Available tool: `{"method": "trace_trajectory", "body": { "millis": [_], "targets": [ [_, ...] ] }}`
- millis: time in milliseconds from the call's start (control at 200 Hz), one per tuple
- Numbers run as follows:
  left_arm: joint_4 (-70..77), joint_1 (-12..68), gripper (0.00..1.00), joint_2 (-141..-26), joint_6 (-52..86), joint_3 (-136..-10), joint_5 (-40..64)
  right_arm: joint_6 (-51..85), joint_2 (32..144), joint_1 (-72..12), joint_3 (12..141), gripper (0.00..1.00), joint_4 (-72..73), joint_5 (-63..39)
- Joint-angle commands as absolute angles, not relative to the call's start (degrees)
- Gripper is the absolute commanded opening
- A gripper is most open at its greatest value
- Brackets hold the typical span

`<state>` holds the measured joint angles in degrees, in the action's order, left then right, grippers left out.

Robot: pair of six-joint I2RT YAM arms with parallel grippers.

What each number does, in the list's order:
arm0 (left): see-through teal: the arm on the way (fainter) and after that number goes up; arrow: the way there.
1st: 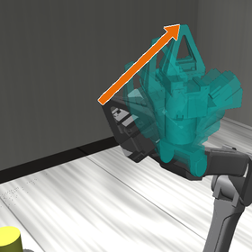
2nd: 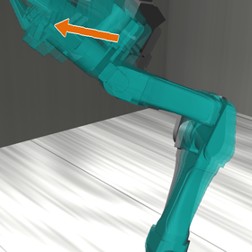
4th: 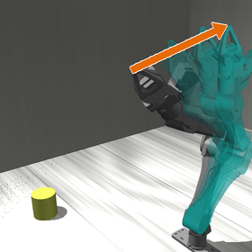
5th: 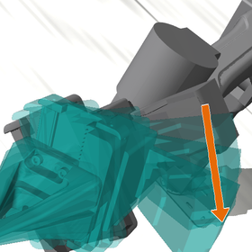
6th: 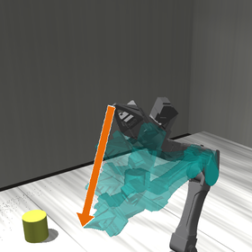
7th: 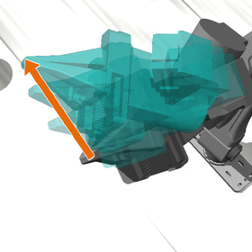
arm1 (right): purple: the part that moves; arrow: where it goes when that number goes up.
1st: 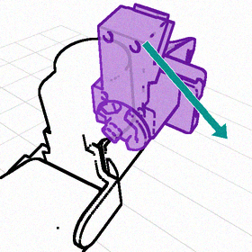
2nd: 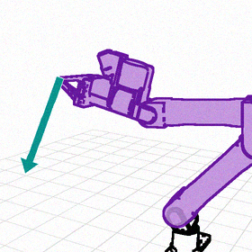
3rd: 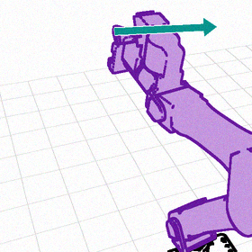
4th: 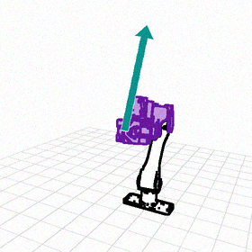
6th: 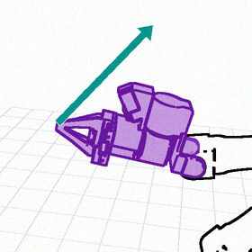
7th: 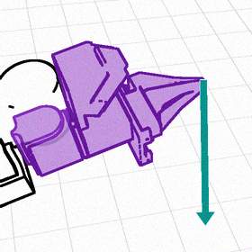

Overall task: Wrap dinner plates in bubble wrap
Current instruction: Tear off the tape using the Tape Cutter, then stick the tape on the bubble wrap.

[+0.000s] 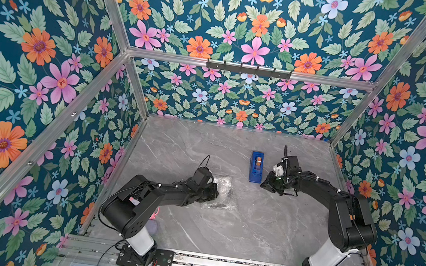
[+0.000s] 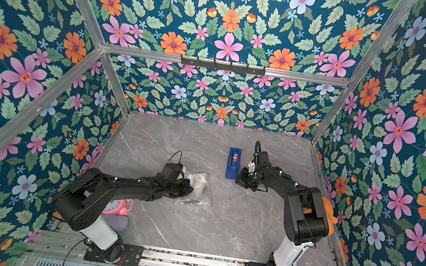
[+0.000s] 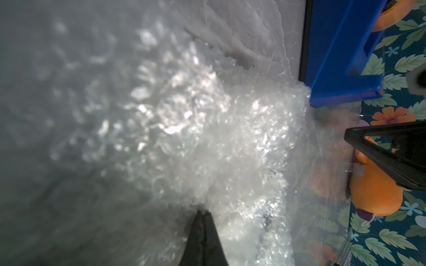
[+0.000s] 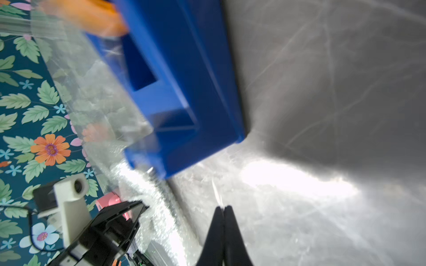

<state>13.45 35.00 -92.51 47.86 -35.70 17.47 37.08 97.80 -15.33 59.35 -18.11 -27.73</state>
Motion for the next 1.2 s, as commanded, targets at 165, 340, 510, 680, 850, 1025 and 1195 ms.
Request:
{"method": "trace_trajectory", "body": {
  "millis": [165,340,510,680,850,1025,1195],
  "targets": [
    [8.57,35.07,0.0,-92.98,47.8,-35.5,16.54,39.54,90.82,-29.21,56.39,0.0,-8.98,-27.32],
    [7.75,35.06,0.0,-92.81,47.55,-35.91,16.7,47.44,94.43,-37.06,54.86,0.0,4.52,-22.6],
    [7.83,35.07,0.0,-93.47,47.59,-36.03,17.07,52.6,99.93,-40.68,55.76,0.0,13.43,-16.96],
    [7.83,35.07,0.0,-93.7,47.56,-36.21,17.05,54.49,103.65,-40.88,57.2,0.0,16.36,-15.17],
    [7.73,35.07,0.0,-94.0,47.59,-36.39,17.1,54.66,106.29,-40.89,57.81,0.0,16.68,-14.24],
    [7.65,35.07,0.0,-93.95,47.55,-36.47,17.08,54.41,107.49,-40.94,57.2,0.0,16.71,-13.04],
    [7.65,35.07,0.0,-94.15,47.55,-36.39,17.07,52.25,109.7,-40.91,56.52,0.0,16.15,-9.87]
  ]
}}
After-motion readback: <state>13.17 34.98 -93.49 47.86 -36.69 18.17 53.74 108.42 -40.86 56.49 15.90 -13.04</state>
